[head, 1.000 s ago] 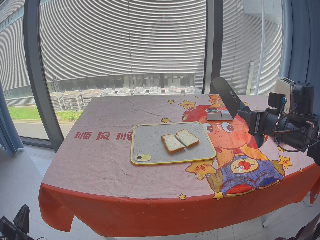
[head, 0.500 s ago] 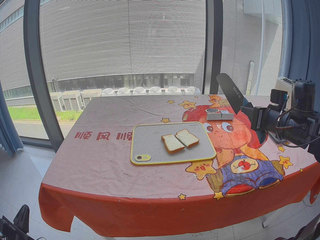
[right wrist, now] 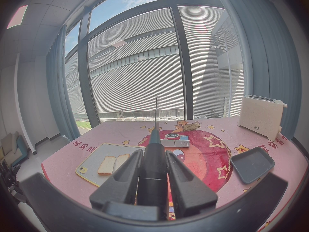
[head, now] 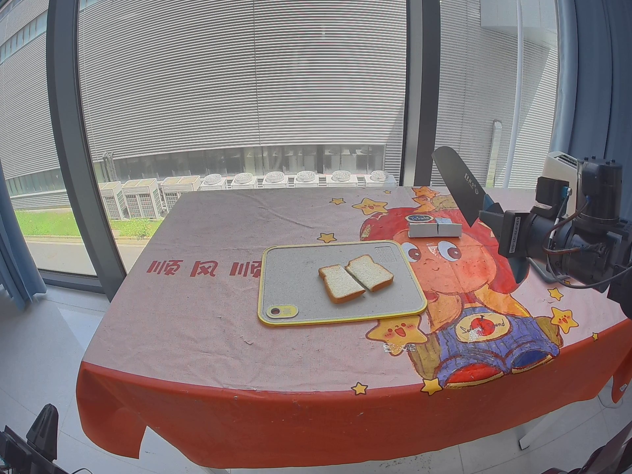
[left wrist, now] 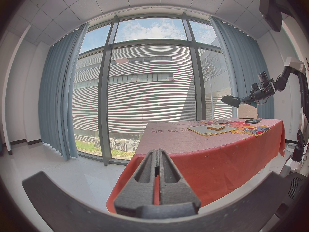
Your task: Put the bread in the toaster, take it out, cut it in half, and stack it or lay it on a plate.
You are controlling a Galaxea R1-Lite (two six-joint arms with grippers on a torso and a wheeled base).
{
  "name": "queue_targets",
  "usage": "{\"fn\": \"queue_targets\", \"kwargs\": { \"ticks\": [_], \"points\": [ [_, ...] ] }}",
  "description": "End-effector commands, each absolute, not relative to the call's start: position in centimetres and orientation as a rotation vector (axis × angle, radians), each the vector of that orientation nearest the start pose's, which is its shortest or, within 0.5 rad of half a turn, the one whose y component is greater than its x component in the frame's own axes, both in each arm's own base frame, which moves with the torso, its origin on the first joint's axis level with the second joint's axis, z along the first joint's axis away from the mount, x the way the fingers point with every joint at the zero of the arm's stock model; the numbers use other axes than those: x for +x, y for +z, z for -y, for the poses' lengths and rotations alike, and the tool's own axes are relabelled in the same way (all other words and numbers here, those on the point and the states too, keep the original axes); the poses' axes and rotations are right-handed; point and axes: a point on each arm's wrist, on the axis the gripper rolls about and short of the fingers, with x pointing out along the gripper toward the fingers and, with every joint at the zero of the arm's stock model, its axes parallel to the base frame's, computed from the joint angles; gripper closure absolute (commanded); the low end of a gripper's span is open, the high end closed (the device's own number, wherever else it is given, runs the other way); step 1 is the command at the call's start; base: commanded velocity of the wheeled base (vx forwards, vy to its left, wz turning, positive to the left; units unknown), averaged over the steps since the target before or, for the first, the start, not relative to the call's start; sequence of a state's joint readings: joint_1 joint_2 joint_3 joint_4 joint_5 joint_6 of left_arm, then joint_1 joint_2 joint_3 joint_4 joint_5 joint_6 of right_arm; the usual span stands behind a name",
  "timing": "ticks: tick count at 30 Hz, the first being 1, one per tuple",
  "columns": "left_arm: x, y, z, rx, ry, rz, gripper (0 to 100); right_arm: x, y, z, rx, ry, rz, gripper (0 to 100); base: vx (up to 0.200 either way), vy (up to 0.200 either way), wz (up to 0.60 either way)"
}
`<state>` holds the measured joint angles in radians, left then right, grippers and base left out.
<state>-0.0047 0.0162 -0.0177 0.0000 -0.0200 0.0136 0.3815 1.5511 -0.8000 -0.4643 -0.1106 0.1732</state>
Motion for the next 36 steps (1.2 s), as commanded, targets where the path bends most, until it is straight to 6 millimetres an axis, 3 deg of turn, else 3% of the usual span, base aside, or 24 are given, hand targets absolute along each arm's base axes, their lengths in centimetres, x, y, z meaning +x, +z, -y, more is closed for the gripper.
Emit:
{"fn": "queue_targets", "kwargs": {
  "ticks": [1,11,36],
  "points": [
    [-2.3,7.5,0.0,0.014,-0.025,0.000,100,25.5,20.7,-9.5,0.102,0.230,-0.300,100,0.000,0.000,0.00],
    [-2.3,7.5,0.0,0.014,-0.025,0.000,100,25.8,21.1,-8.9,0.115,0.230,-0.287,100,0.000,0.000,0.00],
    [-2.3,7.5,0.0,0.014,-0.025,0.000,100,27.1,20.0,-8.5,0.114,0.198,-0.323,100,0.000,0.000,0.00]
  ]
}}
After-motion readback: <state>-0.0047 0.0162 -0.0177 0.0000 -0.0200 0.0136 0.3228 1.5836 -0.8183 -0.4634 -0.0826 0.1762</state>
